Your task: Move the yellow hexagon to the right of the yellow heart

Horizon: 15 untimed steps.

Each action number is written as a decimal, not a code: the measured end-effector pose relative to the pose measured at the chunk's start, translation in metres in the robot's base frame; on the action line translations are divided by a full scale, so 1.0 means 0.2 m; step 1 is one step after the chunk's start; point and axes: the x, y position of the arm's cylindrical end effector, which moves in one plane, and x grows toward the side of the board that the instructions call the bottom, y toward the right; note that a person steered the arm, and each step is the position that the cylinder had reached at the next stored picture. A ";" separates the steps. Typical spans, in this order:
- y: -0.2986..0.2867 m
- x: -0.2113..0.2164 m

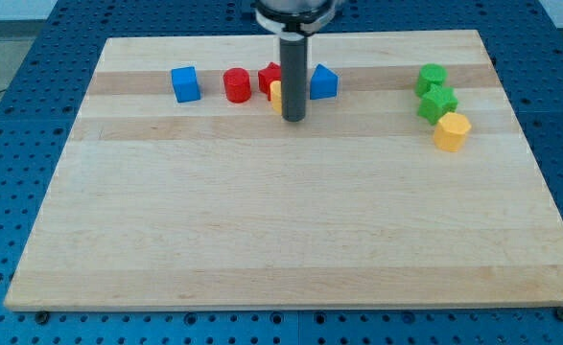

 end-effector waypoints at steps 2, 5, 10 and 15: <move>0.03 0.12; 0.87 0.54; 0.99 0.32; 1.07 0.25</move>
